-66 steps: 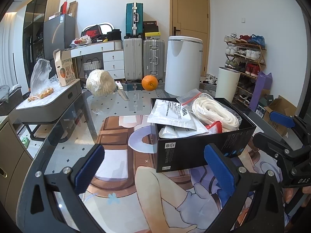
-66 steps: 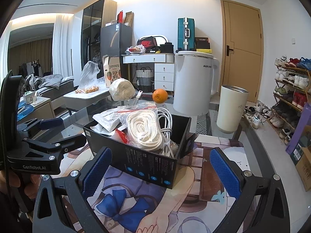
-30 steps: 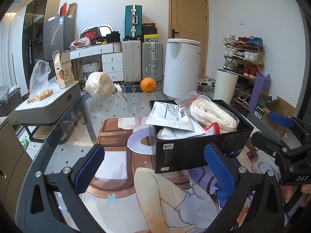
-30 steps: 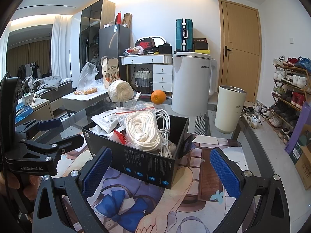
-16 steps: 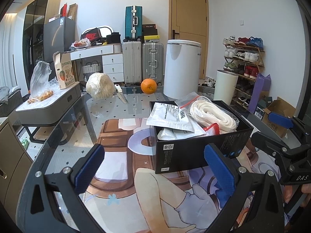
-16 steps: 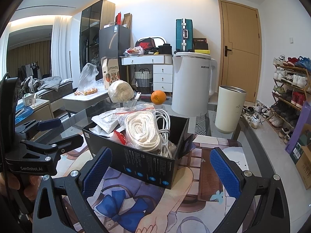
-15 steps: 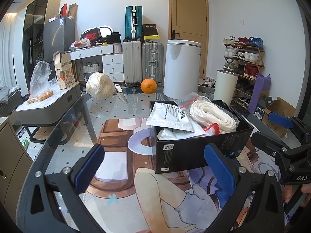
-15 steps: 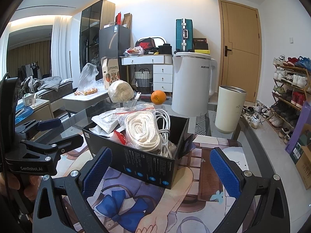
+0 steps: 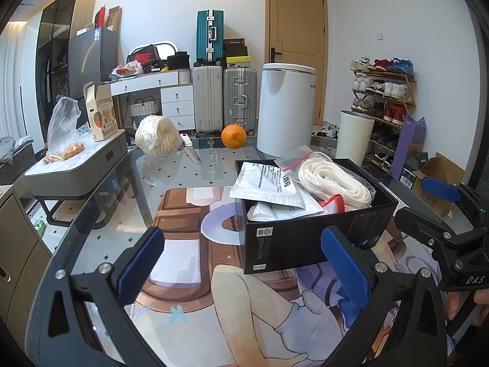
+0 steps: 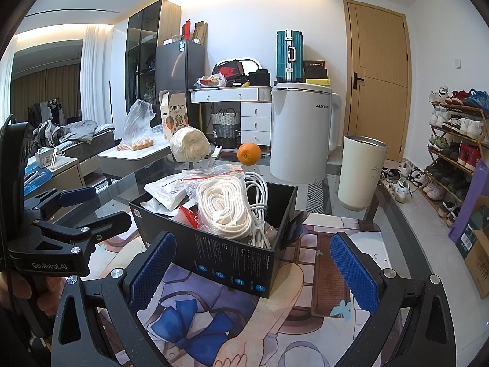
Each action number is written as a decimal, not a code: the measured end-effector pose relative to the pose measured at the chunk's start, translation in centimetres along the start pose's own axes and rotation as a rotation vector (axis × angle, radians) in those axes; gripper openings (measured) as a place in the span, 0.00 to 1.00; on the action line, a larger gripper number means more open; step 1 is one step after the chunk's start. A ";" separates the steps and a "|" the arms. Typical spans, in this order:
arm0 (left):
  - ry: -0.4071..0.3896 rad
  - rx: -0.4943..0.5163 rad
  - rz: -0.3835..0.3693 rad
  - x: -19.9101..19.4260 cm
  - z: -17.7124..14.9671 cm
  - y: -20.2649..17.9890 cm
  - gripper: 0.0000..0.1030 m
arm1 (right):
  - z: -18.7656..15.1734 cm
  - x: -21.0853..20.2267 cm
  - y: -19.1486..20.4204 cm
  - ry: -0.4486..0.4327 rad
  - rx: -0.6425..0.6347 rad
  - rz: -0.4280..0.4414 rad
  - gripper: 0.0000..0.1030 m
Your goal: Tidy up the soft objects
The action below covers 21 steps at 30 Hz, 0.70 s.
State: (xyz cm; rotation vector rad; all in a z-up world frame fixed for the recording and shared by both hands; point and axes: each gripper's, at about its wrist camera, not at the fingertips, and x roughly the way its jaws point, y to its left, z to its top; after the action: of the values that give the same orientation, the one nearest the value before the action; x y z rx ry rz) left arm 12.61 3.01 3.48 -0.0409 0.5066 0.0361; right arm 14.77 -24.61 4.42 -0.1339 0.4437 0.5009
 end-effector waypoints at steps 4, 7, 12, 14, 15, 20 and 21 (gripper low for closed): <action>0.000 0.000 0.000 0.1 0.0 0.0 1.00 | 0.0 0.0 0.0 -0.001 0.000 0.000 1.00; 0.001 0.000 0.000 0.0 0.0 0.0 1.00 | 0.0 0.0 0.0 0.000 0.001 0.000 1.00; 0.000 0.000 0.000 0.0 0.0 0.0 1.00 | 0.0 0.0 0.0 0.000 0.001 0.000 1.00; 0.000 0.000 0.000 0.1 -0.1 0.0 1.00 | 0.0 0.0 0.0 0.000 0.001 0.000 1.00; 0.000 0.000 0.001 0.0 -0.1 0.0 1.00 | -0.1 0.0 0.0 -0.001 0.000 0.000 1.00; -0.003 0.000 0.001 0.0 -0.1 0.0 1.00 | -0.1 0.0 0.0 0.000 0.001 0.000 1.00; -0.004 0.000 0.004 0.0 0.0 0.0 1.00 | -0.1 0.0 0.0 -0.001 0.001 0.000 1.00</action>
State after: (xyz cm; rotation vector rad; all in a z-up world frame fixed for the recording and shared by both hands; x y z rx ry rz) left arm 12.60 3.00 3.43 -0.0402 0.5031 0.0401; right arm 14.76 -24.62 4.36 -0.1327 0.4431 0.5007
